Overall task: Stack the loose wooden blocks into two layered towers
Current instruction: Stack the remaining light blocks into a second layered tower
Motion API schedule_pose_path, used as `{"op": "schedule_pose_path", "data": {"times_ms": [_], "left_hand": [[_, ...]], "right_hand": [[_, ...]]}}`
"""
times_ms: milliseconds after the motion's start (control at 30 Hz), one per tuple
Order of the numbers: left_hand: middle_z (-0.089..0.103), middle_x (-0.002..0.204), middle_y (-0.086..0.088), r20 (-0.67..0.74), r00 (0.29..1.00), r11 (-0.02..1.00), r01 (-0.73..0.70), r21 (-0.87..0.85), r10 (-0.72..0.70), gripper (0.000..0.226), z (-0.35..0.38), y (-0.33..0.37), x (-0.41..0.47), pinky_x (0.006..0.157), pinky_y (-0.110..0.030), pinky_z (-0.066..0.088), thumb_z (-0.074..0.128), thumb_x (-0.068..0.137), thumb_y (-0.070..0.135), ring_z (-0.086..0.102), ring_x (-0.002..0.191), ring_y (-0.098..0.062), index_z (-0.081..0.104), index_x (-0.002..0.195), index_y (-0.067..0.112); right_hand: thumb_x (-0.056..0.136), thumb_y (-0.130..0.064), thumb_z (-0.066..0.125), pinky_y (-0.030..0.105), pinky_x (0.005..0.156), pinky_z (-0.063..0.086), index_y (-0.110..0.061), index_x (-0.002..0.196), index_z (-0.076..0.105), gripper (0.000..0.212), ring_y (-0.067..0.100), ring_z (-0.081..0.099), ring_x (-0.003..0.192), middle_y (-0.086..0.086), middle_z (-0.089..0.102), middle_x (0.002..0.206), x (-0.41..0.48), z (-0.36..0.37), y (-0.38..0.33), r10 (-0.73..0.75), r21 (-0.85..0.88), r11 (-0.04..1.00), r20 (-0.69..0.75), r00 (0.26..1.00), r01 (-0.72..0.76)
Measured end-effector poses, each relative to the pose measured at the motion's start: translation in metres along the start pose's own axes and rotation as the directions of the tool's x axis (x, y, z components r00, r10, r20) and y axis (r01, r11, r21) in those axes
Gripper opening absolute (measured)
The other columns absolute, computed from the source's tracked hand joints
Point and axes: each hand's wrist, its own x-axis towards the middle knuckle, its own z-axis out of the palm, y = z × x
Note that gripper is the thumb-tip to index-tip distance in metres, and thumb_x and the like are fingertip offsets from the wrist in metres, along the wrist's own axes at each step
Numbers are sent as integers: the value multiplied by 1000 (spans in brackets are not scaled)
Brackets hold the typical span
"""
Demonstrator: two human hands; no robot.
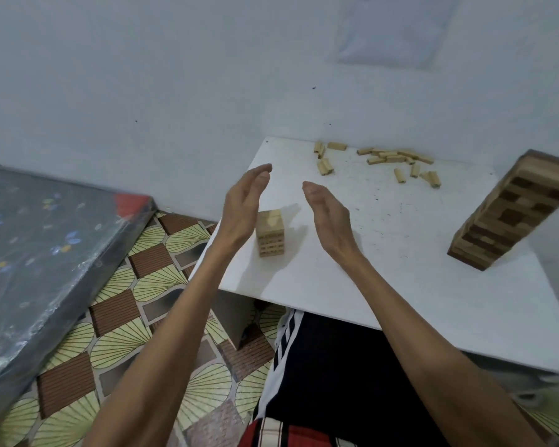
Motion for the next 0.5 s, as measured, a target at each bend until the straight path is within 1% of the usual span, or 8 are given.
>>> {"op": "schedule_pose_path", "data": {"times_ms": [67,100,200,267,367,500], "left_hand": [[62,139,13,94,996,998,0,71,-7,40,8,14,6,100,-12,39,48,106,42,55,127,2,62,138,23],[62,138,13,131,991,994,-8,107,-7,38,13,19,10,99,-13,38,49,106,42,55,126,1,63,137,24],[64,134,13,213,977,978,-42,203,-2,37,29,28,21,103,-23,42,51,104,43,57,123,-1,65,133,25],[65,132,11,273,962,955,-57,291,-26,35,38,31,33,102,-26,46,55,101,38,60,117,-2,66,131,23],[65,135,4,375,926,892,-135,432,-41,35,45,33,56,99,-27,49,58,100,29,63,115,-8,65,132,17],[65,136,2,399,913,826,-156,542,-90,34,49,28,92,95,-26,47,58,99,25,65,114,-14,66,131,15]], "right_hand": [[99,-55,58,28,109,43,-27,139,61,48,2,54,131,-15,62,140,3,-16,-8,-26,-83,996,1,1000,26],[97,-55,61,28,108,43,-28,137,63,48,3,53,131,-16,62,139,5,-24,-12,-36,-126,991,0,999,36],[95,-52,66,28,107,43,-25,130,67,45,6,54,130,-14,64,136,14,-45,-20,-70,-300,952,-3,998,66],[95,-46,66,28,106,43,-22,128,69,40,11,54,132,-10,65,136,23,-56,-25,-87,-432,897,20,996,87],[96,-42,63,32,102,44,-22,128,69,39,16,53,134,-6,64,137,38,-66,-33,-79,-577,811,52,996,95],[98,-37,60,31,87,44,-18,131,67,38,19,53,130,-2,64,137,60,-71,-38,-20,-682,728,75,997,66]]}}
